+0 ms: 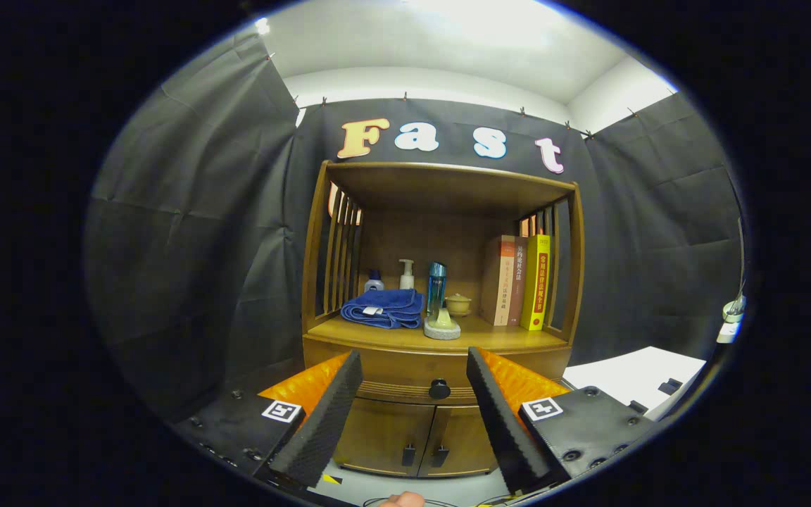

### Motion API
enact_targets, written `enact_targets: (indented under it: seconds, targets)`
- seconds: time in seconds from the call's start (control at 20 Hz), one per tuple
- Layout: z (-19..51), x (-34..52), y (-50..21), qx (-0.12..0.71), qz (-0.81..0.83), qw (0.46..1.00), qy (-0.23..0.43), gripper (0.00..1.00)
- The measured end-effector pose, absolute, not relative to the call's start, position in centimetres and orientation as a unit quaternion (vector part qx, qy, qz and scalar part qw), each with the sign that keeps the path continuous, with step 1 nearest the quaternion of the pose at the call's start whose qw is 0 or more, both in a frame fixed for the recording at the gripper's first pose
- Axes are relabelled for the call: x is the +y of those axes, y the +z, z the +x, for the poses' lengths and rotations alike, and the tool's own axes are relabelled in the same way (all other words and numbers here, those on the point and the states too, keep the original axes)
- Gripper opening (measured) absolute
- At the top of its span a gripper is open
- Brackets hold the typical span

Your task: Pull open the drawer, take out the items inside it, and place them on the countertop above the cabinet.

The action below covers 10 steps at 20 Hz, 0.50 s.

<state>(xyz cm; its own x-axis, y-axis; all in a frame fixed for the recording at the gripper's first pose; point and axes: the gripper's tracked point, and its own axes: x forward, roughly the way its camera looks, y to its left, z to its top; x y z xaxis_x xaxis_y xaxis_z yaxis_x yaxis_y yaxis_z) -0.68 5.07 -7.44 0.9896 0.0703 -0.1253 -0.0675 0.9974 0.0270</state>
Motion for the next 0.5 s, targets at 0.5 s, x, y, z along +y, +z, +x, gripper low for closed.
enact_targets:
  seconds: [0.5]
  targets:
    - [-2.0,3.3,-7.6,0.060,0.011,0.998,0.012,0.98]
